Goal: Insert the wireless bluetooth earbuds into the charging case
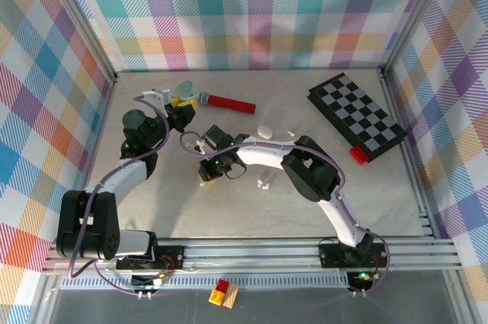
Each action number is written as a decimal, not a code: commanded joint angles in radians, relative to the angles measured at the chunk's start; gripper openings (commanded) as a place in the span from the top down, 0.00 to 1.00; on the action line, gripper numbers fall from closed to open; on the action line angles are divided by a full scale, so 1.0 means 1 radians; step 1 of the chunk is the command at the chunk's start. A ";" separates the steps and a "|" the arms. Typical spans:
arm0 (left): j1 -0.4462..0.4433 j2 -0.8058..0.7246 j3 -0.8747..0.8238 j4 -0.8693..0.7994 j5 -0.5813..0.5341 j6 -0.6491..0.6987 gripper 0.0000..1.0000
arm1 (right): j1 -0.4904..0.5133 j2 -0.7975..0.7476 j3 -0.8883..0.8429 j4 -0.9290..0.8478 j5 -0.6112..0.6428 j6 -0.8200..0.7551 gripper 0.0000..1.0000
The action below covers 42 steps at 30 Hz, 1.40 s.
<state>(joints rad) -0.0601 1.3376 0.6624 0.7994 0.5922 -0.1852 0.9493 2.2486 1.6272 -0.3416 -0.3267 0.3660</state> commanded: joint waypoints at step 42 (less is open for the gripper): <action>-0.229 -0.163 -0.107 -0.070 -0.029 0.155 0.63 | -0.420 -0.607 -0.704 0.036 0.396 0.173 0.73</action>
<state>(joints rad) -0.2878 1.1934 0.5625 0.7353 0.5735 -0.0593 0.5274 1.6909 0.9237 -0.2920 0.0521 0.5404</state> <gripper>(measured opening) 0.367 0.232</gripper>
